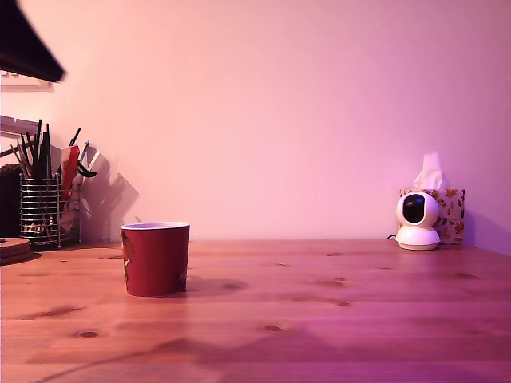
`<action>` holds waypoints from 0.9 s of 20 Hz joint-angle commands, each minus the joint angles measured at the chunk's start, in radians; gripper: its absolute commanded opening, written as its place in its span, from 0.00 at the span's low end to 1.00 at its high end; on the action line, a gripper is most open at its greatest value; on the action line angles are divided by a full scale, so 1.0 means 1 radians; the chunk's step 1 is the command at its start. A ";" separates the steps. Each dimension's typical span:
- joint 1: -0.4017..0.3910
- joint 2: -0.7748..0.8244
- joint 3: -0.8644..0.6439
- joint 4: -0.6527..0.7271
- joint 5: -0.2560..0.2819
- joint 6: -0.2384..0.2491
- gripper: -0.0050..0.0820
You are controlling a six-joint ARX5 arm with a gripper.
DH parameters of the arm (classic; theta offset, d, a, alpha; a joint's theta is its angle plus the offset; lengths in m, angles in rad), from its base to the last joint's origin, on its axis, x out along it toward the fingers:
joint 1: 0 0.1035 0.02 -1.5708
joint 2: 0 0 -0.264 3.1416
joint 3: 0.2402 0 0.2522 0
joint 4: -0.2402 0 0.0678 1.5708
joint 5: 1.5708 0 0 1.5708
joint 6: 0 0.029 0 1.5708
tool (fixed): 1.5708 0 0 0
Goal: Pick up the coffee capsules on the table and drop them inside the coffee cup
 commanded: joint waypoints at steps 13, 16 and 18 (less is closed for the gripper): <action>0.028 -0.301 -0.129 0.021 -0.038 -0.020 0.04; 0.028 -0.303 -0.129 0.021 -0.037 -0.020 0.04; 0.028 -0.303 -0.129 0.022 -0.037 -0.020 0.04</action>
